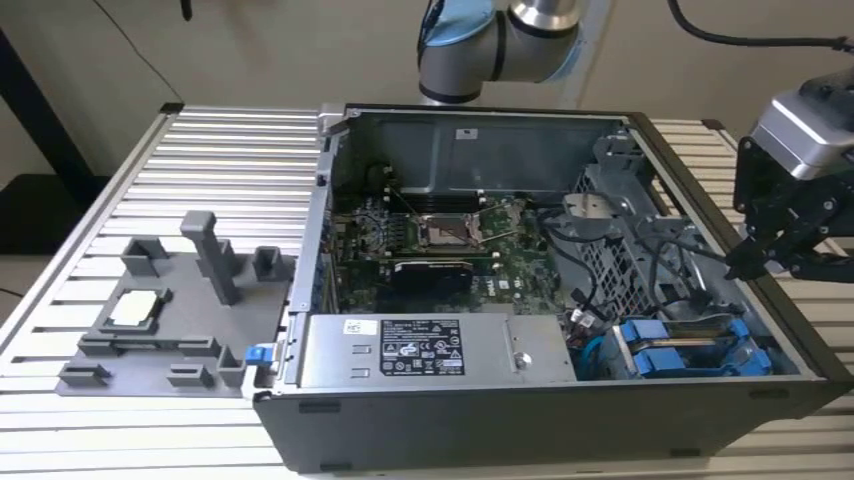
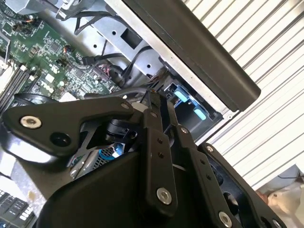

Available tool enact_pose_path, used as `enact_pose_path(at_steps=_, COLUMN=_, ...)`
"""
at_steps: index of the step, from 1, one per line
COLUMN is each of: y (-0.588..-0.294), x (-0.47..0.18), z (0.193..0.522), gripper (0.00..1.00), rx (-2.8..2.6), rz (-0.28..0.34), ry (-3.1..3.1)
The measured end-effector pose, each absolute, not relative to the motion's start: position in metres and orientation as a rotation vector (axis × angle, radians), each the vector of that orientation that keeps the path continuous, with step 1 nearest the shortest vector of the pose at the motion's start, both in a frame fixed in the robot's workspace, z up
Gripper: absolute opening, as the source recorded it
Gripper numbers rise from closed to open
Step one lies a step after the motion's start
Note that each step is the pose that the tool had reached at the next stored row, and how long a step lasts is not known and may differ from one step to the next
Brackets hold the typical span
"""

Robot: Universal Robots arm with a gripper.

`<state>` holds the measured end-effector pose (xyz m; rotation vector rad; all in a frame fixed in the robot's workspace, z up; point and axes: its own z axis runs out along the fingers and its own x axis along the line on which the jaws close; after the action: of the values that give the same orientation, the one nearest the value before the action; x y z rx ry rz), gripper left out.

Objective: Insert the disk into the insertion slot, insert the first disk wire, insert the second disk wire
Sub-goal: 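Insert the first disk wire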

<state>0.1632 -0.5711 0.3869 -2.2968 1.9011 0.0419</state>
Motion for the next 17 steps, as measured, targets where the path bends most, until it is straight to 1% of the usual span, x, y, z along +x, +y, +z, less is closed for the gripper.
enact_pose_path(at_steps=11, y=-0.571, x=0.157, z=0.375, gripper=0.19, rx=-2.217, rz=0.022, ry=2.006)
enact_pose_path(at_steps=17, y=-0.571, x=0.157, z=0.374, gripper=0.19, rx=-2.241, rz=0.06, ry=2.039)
